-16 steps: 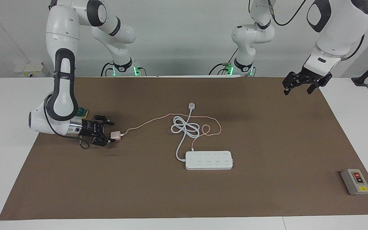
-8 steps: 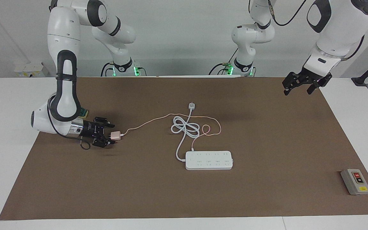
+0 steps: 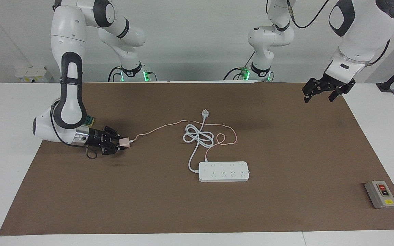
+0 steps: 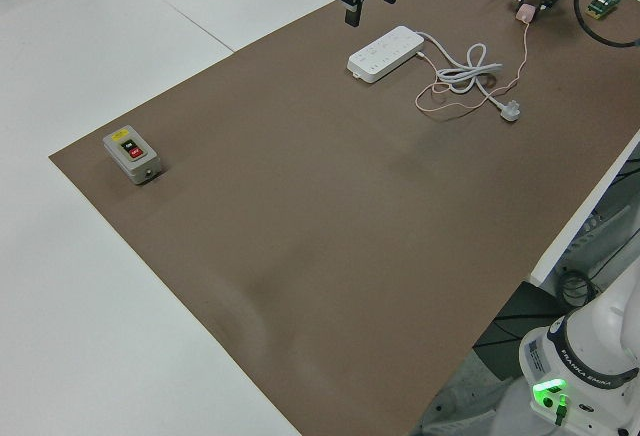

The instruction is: Plug charger into power strip

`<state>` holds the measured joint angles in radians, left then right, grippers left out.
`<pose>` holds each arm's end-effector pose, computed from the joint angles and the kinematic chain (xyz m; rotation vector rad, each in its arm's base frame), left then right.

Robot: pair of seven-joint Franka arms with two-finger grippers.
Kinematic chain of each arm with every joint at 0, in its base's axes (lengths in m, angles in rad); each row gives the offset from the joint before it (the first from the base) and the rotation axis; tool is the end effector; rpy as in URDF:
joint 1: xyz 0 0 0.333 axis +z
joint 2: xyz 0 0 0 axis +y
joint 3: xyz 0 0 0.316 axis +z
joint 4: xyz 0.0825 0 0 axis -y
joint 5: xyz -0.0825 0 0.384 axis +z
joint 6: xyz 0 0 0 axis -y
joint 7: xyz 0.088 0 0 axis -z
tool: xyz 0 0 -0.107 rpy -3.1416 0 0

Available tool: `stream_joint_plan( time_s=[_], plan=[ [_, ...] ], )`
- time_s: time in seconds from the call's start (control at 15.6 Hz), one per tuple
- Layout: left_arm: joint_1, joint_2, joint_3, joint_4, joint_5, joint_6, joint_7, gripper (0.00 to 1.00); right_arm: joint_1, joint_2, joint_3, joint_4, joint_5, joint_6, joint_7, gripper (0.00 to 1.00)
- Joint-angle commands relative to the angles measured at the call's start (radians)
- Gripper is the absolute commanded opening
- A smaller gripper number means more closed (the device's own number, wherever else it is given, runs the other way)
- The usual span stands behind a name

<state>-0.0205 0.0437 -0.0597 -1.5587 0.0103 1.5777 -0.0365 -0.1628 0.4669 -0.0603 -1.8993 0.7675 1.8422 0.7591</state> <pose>0.5663 -0.0437 0.6063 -3.1315 0.0687 0.0378 0.5800 -0.0737 0.2394 -1.9322 1.6263 0.8551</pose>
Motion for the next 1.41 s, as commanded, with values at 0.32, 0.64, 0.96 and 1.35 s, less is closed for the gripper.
stream_joint_plan(
  time_s=[0.32,0.64,0.96,1.35],
  plan=[
    [-0.012,0.061,0.001,0.015,0.005,0.067,0.001,1.00,0.078,-0.060,0.004,0.130,0.006,-0.087,0.192,0.00],
    [-0.001,0.050,0.006,0.041,-0.047,0.042,0.042,1.00,0.193,-0.122,0.014,0.218,0.015,-0.104,0.382,0.00],
    [0.007,0.059,0.009,0.066,-0.185,-0.004,0.003,1.00,0.336,-0.120,0.016,0.322,0.045,-0.081,0.601,0.00],
    [-0.007,0.086,0.008,0.069,-0.462,0.013,-0.003,1.00,0.492,-0.116,0.016,0.355,0.093,0.086,0.739,0.00]
  ],
)
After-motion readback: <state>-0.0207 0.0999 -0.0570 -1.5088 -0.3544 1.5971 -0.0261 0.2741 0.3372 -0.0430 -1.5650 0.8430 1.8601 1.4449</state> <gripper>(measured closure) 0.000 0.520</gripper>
